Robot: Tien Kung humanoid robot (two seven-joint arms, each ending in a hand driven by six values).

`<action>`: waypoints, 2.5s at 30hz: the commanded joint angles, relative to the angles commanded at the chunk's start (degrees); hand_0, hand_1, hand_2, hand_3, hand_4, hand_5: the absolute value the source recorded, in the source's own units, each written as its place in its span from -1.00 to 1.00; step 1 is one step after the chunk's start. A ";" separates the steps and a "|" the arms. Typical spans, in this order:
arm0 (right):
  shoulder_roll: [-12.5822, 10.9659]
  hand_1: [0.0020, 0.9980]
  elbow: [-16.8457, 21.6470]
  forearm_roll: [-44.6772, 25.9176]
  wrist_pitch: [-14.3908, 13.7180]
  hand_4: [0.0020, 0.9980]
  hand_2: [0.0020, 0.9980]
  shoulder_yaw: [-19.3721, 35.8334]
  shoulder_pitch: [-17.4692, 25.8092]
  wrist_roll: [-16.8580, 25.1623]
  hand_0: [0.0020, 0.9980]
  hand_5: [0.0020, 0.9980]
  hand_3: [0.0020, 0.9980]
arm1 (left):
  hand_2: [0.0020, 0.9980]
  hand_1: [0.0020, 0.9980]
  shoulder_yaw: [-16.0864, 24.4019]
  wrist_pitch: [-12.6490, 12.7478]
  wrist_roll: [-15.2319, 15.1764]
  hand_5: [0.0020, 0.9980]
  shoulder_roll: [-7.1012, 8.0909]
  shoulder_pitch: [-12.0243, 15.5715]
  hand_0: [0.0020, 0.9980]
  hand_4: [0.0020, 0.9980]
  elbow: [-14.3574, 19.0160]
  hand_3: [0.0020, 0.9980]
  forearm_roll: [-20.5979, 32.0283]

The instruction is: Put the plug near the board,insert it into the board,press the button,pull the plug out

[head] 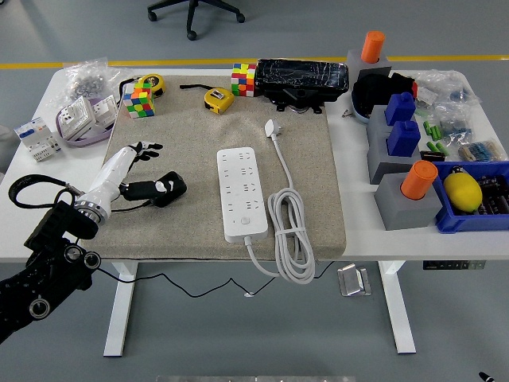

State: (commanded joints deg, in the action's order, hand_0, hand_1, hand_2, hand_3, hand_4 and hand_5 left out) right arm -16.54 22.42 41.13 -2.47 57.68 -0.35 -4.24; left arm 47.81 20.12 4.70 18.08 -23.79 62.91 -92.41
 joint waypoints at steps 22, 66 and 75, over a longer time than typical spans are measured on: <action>-0.36 0.34 0.57 -0.02 -0.12 0.96 0.28 -0.17 -0.23 -0.01 0.22 0.18 0.15 | 0.11 -0.04 -8.34 4.54 0.64 -0.89 -2.04 -5.56 -0.03 0.85 -9.19 0.13 1.74; -0.78 0.34 0.92 -0.31 -0.13 0.95 0.28 -1.06 -0.56 0.05 0.23 0.18 0.14 | -0.07 -0.22 -25.14 2.66 -12.17 -1.00 -3.51 -17.41 -0.25 0.43 -9.98 0.09 12.11; -0.68 0.34 1.01 -0.33 -0.09 0.95 0.28 -1.06 -0.56 0.03 0.23 0.18 0.14 | -0.06 -0.21 -26.41 3.31 -10.74 -1.00 -3.79 -17.65 -0.24 0.40 -12.88 0.09 11.01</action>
State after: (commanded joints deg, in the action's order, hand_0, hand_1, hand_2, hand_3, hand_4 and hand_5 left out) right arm -17.22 23.42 40.80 -2.57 56.62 -0.91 -4.21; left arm 21.40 23.43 -6.04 14.29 -41.44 50.04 -81.40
